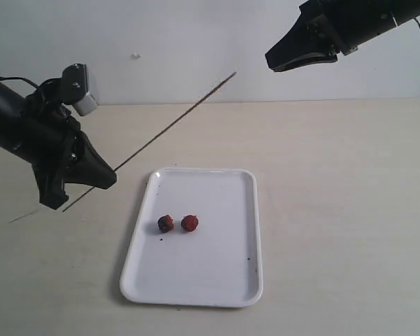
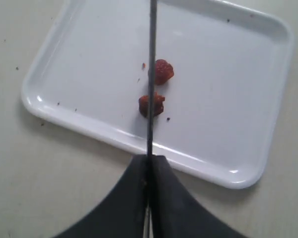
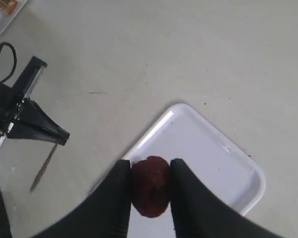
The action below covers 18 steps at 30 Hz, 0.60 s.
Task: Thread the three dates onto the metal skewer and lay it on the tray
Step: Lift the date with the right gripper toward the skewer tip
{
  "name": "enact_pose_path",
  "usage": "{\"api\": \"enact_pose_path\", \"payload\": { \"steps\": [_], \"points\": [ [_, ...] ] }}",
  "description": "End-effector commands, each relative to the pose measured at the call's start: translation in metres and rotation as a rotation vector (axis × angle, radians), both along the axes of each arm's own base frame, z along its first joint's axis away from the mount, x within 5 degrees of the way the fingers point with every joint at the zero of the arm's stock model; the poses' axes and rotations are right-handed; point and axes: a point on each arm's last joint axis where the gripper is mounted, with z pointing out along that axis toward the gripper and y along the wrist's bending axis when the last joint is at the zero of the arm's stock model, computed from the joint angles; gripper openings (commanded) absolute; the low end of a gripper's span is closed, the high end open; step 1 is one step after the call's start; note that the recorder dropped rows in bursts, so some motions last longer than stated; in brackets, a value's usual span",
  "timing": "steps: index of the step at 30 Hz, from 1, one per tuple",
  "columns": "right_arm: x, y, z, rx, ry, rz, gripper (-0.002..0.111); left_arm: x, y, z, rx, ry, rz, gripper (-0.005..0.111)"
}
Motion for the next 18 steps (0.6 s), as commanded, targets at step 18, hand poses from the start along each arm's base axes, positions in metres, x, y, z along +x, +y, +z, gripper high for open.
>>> {"api": "enact_pose_path", "payload": {
  "steps": [18],
  "points": [
    [0.004, 0.002, 0.001, 0.091, 0.095, -0.074, 0.027, 0.032, -0.018, -0.038, -0.012, -0.143, 0.18, 0.0]
  ]
}}
